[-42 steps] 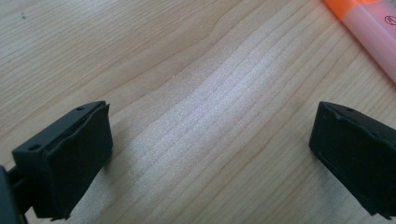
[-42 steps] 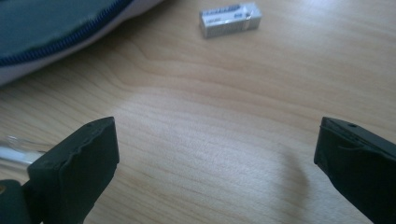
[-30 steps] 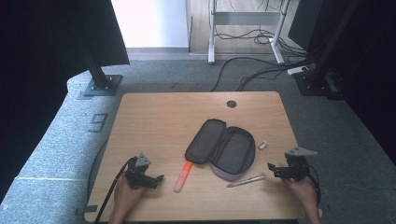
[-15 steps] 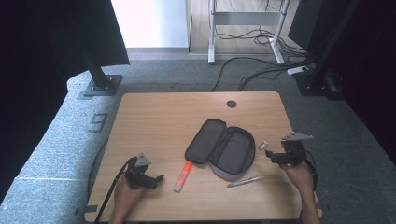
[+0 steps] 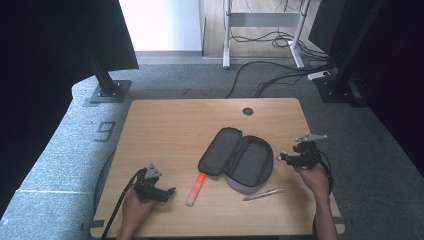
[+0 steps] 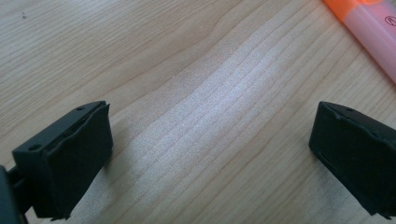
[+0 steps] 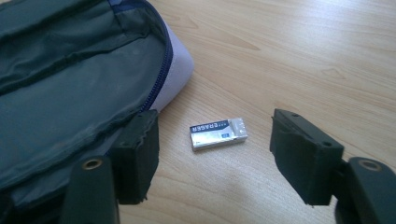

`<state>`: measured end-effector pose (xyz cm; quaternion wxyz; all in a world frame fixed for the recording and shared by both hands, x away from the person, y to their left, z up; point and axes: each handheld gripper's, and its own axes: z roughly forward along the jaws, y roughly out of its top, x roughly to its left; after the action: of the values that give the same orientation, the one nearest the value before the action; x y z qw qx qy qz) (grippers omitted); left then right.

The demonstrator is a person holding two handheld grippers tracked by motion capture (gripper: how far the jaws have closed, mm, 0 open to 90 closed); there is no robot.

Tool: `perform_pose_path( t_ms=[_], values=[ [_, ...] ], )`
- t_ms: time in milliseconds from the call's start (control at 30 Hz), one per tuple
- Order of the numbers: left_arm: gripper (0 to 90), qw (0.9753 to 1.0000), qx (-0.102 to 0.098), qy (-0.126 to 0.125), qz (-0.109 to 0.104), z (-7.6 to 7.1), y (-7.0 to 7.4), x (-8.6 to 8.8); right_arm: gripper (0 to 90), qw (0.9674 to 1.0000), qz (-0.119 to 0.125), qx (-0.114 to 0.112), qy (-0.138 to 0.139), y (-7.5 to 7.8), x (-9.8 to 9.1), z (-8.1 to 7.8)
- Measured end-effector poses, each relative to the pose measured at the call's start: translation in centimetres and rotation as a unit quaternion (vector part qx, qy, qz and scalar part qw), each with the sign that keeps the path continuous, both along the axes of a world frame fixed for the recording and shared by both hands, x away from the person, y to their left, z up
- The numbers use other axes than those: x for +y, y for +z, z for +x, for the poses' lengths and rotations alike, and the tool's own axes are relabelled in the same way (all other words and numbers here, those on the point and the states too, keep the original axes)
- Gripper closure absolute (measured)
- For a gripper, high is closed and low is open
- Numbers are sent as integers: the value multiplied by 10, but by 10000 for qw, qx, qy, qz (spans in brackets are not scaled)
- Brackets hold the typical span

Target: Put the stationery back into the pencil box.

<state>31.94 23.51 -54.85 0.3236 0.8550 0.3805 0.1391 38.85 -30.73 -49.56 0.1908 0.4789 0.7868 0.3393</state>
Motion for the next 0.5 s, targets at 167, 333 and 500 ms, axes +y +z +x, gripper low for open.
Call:
perform_pose_path(
  t_ms=[167, 333, 500],
  values=[
    [0, 10000, 1, 0, -1, 0, 0, 0, 362, 10000, -88, 21, 30, -10, 3, 5],
    [0, 10000, 0, 1, -1, 0, 0, 0, 361, 9998, -155, 85, -26, -20, 2, 10],
    [0, 10000, 1, 2, -2, 0, 0, 0, 360, 9999, -107, 120, -10, -27, -1, 12]
  ],
)
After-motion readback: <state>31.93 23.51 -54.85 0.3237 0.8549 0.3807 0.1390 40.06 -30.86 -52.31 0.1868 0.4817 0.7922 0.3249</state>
